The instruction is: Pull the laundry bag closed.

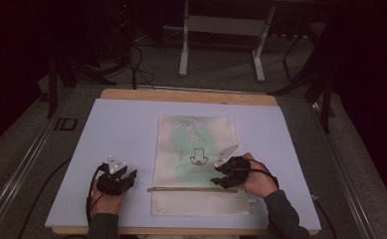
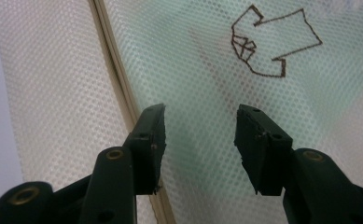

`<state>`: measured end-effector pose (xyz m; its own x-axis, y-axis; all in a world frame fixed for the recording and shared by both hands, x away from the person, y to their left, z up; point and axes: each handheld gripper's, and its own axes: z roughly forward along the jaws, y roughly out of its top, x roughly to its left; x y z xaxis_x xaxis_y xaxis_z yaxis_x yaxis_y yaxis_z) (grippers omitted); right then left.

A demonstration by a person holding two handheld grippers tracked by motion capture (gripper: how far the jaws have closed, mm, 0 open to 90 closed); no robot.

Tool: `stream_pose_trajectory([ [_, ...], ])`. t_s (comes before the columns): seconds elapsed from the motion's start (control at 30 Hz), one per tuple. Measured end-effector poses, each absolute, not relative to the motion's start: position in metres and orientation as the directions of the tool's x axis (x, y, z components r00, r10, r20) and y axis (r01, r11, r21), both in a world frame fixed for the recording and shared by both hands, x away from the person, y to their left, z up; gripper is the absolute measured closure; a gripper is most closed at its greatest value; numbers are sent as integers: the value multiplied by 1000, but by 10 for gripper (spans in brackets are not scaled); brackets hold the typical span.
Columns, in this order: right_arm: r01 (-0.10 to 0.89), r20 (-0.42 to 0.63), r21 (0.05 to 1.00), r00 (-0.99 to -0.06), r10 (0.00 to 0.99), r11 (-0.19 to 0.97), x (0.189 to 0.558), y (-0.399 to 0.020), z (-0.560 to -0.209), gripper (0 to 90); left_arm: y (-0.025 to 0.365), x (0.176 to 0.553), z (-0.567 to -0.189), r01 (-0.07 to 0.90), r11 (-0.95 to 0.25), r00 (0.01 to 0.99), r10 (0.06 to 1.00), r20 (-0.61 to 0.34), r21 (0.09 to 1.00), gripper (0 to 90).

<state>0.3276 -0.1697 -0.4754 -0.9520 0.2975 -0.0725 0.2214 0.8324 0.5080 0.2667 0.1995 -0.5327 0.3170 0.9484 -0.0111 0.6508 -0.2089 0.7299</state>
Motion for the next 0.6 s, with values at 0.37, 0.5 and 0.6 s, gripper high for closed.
stream_pose_trajectory([
  [0.37,196,-64,510,-962,264,837,330,-153,-479,522,199,267,-533,650,-209,318,948,-12,730,578],
  [0.5,185,-63,509,-966,250,841,330,-146,-480,520,199,267,-533,651,-210,320,947,-12,730,578],
  [0.6,178,-58,509,-969,240,842,330,-141,-483,516,199,267,-533,651,-211,320,947,-12,730,578],
])
